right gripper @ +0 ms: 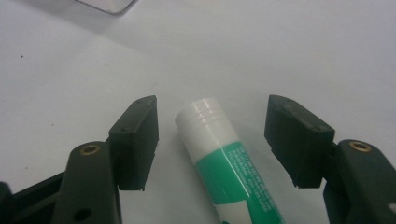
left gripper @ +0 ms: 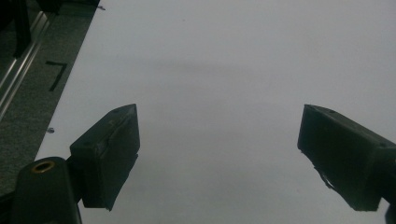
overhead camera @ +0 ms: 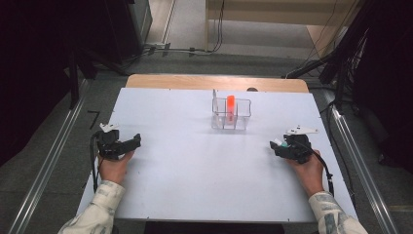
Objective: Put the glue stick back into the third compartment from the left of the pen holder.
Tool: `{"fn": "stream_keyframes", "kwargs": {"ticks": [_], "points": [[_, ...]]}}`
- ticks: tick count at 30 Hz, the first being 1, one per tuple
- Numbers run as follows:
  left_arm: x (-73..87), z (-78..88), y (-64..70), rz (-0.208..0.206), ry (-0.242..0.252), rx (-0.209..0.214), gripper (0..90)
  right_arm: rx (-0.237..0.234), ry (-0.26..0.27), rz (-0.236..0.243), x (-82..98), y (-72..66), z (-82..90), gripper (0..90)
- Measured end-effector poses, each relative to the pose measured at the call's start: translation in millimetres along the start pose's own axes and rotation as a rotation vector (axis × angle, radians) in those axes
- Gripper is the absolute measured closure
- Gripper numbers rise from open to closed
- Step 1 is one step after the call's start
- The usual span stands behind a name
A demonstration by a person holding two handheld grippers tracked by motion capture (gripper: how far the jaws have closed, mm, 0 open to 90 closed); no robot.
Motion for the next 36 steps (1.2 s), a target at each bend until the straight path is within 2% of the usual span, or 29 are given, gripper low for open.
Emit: {"fn": "stream_keyframes", "kwargs": {"ticks": [12, 18, 36], "points": [[0.3, -1.6, 0.7, 0.003, -0.001, 0.002, 13.2, -0.018, -0.033, 0.017, 3.8, -2.7, -6.3, 46.2], [0.5, -1.8, 0.9, 0.002, -0.002, 0.001, 13.2, -0.028, -0.037, 0.004, 3.6, -1.9, -6.6, 51.6], [0.2, -0.8, 0.3, 0.002, -0.001, 0.003, 13.2, -0.023, -0.056, -0.003, 2.1, 0.0, -6.2, 61.4]]}}
Point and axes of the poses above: each handheld gripper's, and its own axes: z roughly backward along the jaws, x roughly out of its underside, y roughly to its right, the point moved 6 cm from there along -z, roughly forward along the jaws, and after that the axes turned 4 degrees about y, right-handed, at the moved point
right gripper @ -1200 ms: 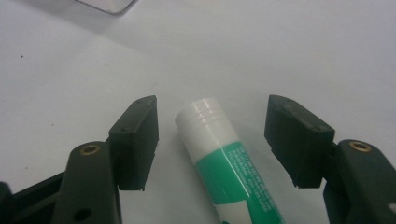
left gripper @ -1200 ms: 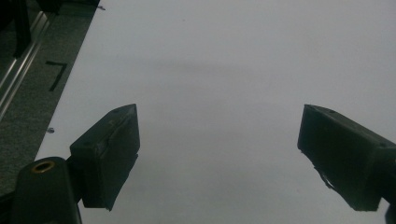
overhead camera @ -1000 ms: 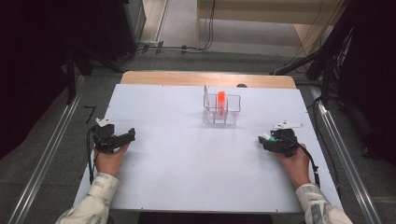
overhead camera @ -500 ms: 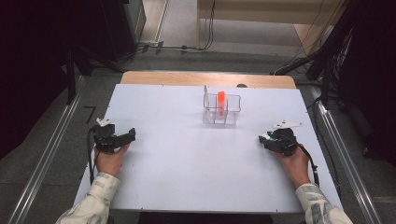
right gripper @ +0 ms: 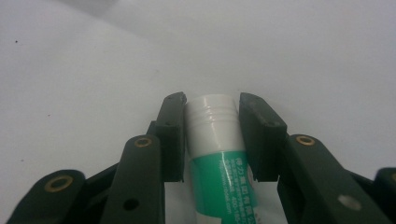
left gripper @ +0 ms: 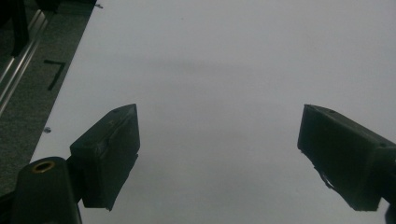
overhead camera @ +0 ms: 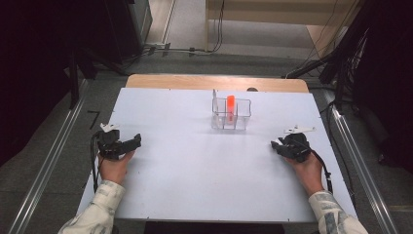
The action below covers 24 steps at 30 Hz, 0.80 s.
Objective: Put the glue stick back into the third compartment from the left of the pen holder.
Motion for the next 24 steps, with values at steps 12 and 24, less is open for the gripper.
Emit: {"fn": "stream_keyframes", "kwargs": {"ticks": [12, 24], "points": [[-0.4, -0.1, -0.6, 0.006, 0.003, 0.0, 13.2, 0.007, 0.0, -0.024, -1.1, 1.7, 1.7, 63.1], [-0.6, 0.4, -0.4, 0.004, 0.003, 0.001, 13.2, 0.001, 0.013, -0.06, -5.3, 3.3, 7.6, 63.4]]}}
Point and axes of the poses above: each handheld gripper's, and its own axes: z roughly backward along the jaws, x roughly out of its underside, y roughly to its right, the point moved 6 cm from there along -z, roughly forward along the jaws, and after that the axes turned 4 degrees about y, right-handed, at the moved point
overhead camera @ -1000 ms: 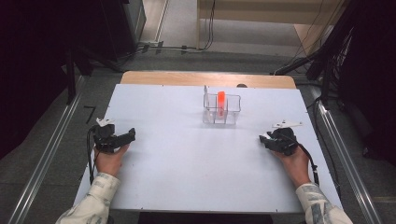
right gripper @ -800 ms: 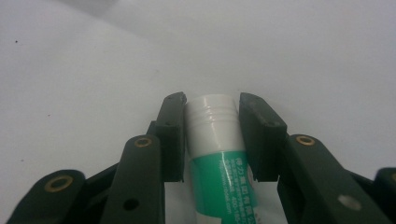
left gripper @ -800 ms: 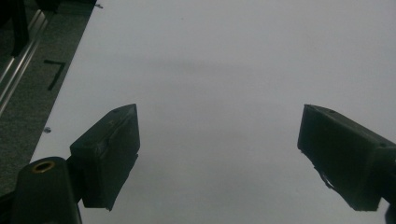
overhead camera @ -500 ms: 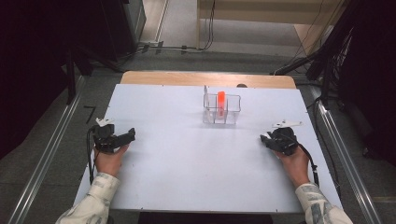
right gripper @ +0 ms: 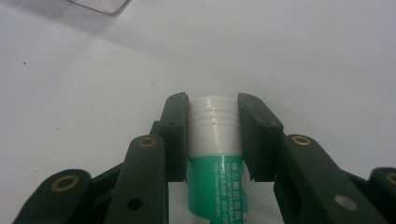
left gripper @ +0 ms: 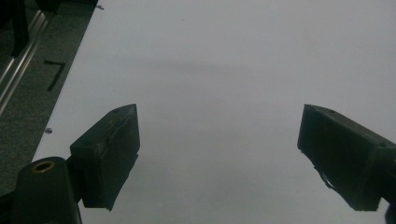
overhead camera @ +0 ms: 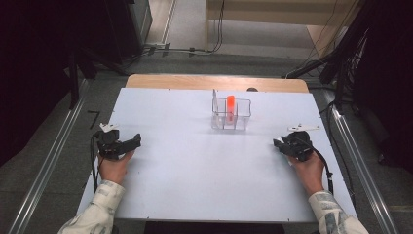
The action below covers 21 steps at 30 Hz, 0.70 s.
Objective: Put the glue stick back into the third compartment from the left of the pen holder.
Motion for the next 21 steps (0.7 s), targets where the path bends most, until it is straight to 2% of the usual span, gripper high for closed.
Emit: {"fn": "stream_keyframes", "kwargs": {"ticks": [8, 12, 21], "points": [[-0.2, 0.1, 0.0, 0.001, 0.003, 0.0, 13.2, -0.001, 0.02, -0.019, -3.0, 1.9, 4.8, 63.4], [-0.1, 0.0, -0.2, 0.001, 0.0, -0.001, 13.2, -0.011, 0.043, -0.044, -6.3, 2.5, 8.5, 63.5], [-0.4, 0.3, -0.2, 0.002, 0.002, -0.002, 13.2, -0.013, 0.059, -0.055, -12.5, 3.0, 13.1, 63.4]]}}
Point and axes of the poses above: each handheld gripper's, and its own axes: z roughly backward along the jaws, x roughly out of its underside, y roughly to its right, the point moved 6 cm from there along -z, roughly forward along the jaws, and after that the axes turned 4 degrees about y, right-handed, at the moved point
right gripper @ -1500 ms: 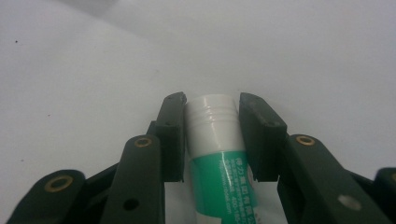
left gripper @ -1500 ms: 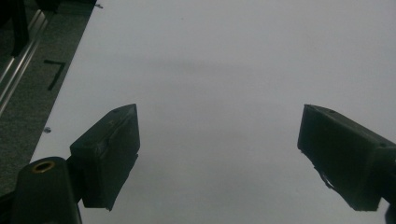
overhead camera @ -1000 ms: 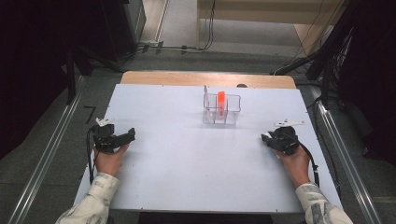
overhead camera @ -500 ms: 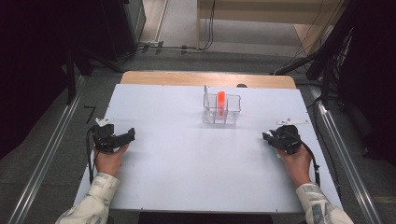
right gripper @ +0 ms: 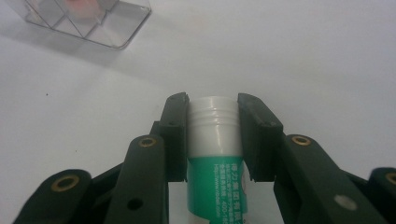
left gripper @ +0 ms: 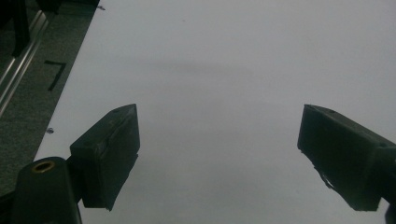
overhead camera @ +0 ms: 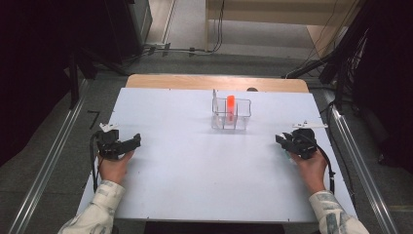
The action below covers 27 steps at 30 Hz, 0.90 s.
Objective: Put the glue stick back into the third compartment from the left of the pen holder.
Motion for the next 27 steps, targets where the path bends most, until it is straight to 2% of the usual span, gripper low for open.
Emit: {"fn": "stream_keyframes", "kwargs": {"ticks": [5, 15, 27], "points": [[-0.1, -0.5, 0.2, 0.002, 0.0, 0.0, 13.2, -0.004, 0.025, 0.0, -8.1, -2.5, 3.4, 63.4], [-0.3, 0.6, -1.0, 0.005, 0.0, -0.003, 13.2, -0.037, 0.056, 0.012, -33.3, -21.6, -0.2, 63.4], [-0.1, -0.6, -0.9, 0.006, -0.002, 0.0, 13.2, -0.048, 0.096, 0.02, -74.7, -33.6, -5.2, 63.3]]}}
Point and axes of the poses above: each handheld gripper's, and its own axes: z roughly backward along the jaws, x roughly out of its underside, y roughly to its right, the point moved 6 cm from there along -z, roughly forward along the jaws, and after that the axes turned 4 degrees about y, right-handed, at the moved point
